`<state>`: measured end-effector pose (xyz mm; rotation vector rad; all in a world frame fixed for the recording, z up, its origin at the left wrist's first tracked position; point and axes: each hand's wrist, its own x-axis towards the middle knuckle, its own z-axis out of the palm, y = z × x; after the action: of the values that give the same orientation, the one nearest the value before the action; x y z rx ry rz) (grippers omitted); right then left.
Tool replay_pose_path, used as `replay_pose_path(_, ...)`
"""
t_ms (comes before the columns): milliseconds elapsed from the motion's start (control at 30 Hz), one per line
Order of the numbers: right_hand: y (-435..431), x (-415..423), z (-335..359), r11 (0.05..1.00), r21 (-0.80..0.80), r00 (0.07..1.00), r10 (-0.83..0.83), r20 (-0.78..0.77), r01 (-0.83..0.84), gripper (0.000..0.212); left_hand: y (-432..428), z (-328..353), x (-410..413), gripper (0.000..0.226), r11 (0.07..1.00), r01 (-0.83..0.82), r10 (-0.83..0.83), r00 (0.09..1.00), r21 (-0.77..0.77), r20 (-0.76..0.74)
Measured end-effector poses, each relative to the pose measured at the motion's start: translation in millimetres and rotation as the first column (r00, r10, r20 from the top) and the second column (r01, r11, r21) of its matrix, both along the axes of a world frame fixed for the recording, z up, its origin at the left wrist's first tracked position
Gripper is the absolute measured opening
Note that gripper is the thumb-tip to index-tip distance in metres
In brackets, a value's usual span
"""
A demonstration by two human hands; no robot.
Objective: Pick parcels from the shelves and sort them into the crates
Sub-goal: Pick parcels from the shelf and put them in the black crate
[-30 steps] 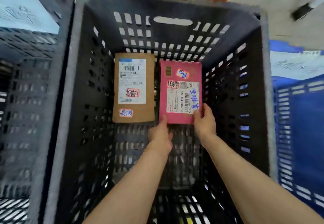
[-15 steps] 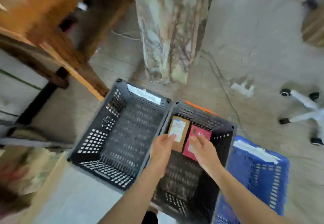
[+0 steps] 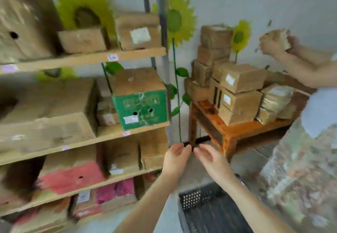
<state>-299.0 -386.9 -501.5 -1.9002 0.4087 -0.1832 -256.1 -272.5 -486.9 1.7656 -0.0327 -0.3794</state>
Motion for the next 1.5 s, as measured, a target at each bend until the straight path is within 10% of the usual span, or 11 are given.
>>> replay_pose_path(333,273,104,159,0.912,-0.144,0.856,0.411,0.313,-0.385,0.049,322,147,48,0.038,0.888,-0.442,0.455,0.812,-0.124,0.365)
replay_pose_path(867,542,260,289,0.83,-0.52,0.586,0.527,0.615,-0.201,0.038,588,239,193,0.051,0.817,-0.569,0.512,0.643,-0.092,0.57)
replay_pose_path(1000,589,308,328,0.694,-0.719,0.578,0.592,0.562,-0.012,0.037,610,248,244,0.057,0.799,-0.6,0.441,0.635,0.045,0.634)
replay_pose_path(1133,629,353,349,0.368,-0.928,0.768,0.577,0.279,0.061,0.052,621,249,284,0.067,0.807,-0.544,0.301,0.712,0.228,0.634)
replay_pose_path(1233,645,364,346,0.238,-0.97,0.83,0.529,0.175,0.053,0.052,627,251,297,0.041,0.825,-0.495,0.215,0.721,0.273,0.659)
replay_pose_path(1500,679,348,338,0.44,-0.859,0.754,0.462,0.468,0.263,0.031,668,244,305,0.019,0.903,-0.43,0.266,0.574,0.009,0.774)
